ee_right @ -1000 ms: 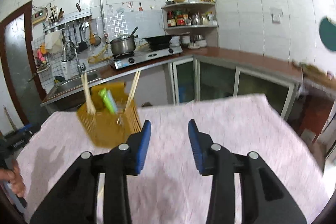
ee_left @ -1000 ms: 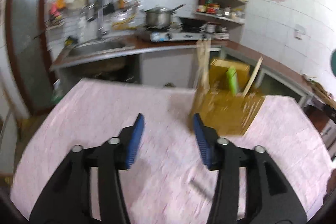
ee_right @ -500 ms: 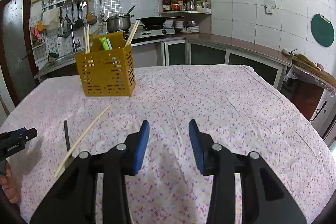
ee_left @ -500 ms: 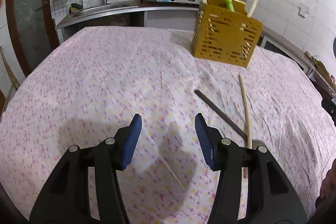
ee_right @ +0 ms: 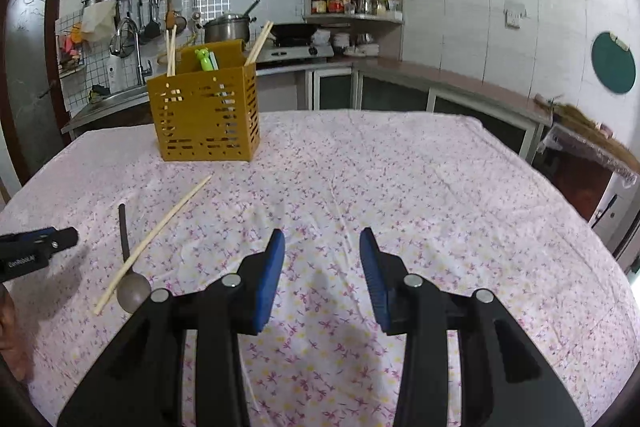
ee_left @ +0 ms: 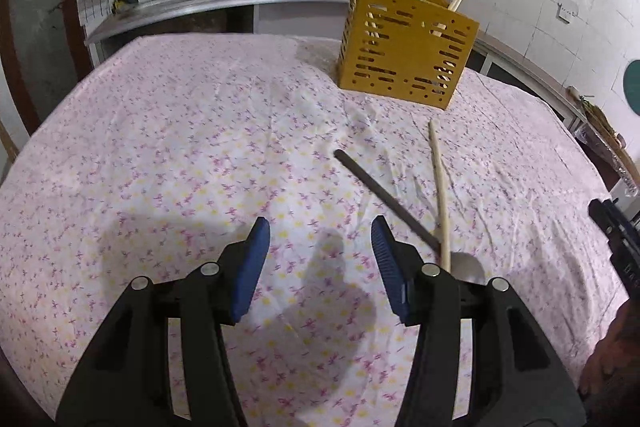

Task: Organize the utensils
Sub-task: 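Withdraw both tools toward the last chopstick and dark-handled spoon on the cloth, then close the left tool on the dark-handled metal spoon while the right tool grasps the chopstick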

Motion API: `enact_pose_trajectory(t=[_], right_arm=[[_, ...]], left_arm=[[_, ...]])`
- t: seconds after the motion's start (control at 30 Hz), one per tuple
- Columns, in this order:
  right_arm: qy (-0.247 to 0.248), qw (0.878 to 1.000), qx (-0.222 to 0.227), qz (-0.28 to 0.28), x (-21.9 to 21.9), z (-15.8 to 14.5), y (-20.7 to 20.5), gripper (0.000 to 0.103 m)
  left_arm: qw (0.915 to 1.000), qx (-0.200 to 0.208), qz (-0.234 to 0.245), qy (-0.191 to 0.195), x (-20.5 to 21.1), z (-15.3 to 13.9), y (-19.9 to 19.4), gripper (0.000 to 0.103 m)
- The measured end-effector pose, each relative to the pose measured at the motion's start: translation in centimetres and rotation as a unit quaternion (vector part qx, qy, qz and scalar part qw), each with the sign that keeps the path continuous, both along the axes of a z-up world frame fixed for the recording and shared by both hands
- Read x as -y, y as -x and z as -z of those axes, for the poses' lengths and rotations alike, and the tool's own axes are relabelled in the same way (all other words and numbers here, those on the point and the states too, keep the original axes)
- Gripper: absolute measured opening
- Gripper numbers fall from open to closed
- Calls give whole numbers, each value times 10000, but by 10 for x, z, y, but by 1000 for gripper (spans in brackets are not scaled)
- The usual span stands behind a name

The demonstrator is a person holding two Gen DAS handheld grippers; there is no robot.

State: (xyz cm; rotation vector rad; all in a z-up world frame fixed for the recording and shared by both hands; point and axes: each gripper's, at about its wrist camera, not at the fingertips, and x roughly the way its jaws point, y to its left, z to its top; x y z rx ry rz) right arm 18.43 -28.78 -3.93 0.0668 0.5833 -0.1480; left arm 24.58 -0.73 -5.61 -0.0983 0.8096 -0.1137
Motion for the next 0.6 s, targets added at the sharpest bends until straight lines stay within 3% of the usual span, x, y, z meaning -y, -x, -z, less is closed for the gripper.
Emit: enact_pose_trajectory(t=[0.27,0.6], right_arm=[[-701,9951,-676,-176,-3,-5,-58,39],[-808,9882,-1182,-549,-55,2,-126,39]], left_arm=[[9989,-443,135,4,23,0,-44,51],[9995,-299,-44,-132,-16,-15,-68,51]])
